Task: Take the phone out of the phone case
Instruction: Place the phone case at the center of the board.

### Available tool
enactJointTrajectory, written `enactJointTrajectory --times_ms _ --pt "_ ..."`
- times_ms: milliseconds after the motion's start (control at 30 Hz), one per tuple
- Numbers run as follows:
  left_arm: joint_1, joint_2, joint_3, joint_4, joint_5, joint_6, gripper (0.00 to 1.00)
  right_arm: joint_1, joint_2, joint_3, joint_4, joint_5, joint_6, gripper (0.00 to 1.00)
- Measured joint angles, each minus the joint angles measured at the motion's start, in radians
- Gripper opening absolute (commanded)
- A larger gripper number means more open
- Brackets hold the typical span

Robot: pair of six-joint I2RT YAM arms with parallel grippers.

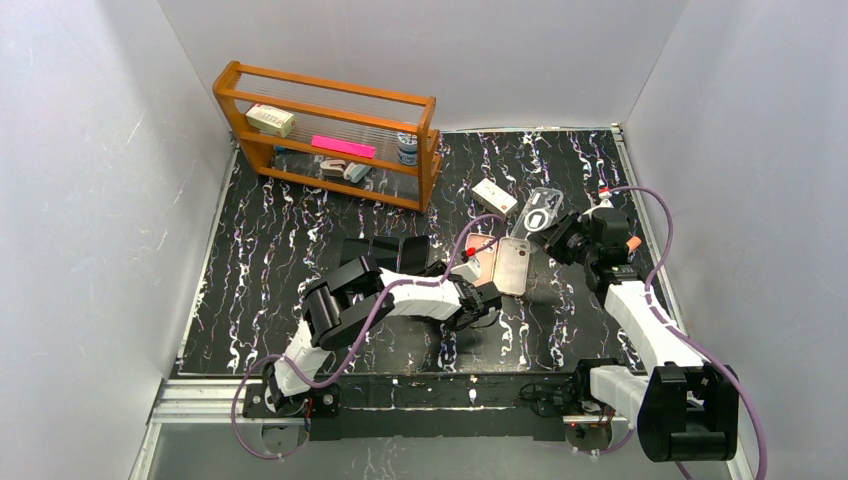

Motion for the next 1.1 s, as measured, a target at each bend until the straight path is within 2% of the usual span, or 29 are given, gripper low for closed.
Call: enactJointTrajectory --times_ms 167,333,400,567,733,1100 --pt "0.006 0.002 0.016 -0.027 0.004 -0.003 0.56 -0.016 0.018 0.003 -0.034 -0.009 -0.030 0.01" --pt "0.014 -0.003 0.028 -0.051 0.004 -0.003 0.73 -0.035 0.048 0.033 -0.138 0.018 -0.094 0.01" --pt "0.018 -0.010 0.029 -0.058 0.010 -0.003 0.76 -0.045 0.058 0.048 -0.178 0.030 -0.122 0.01" --pt "0.042 -0.038 0.028 -0.064 0.053 -0.005 0.82 -0.057 0.093 0.089 -0.267 0.086 -0.184 0.01" --pt "0.085 -0.105 0.008 -0.026 0.176 -0.010 0.87 -0.057 0.121 0.094 -0.314 0.127 -0.223 0.04" --pt "0.127 -0.189 -0.037 0.053 0.386 -0.027 0.92 -0.058 0.196 0.094 -0.378 0.163 -0.293 0.06"
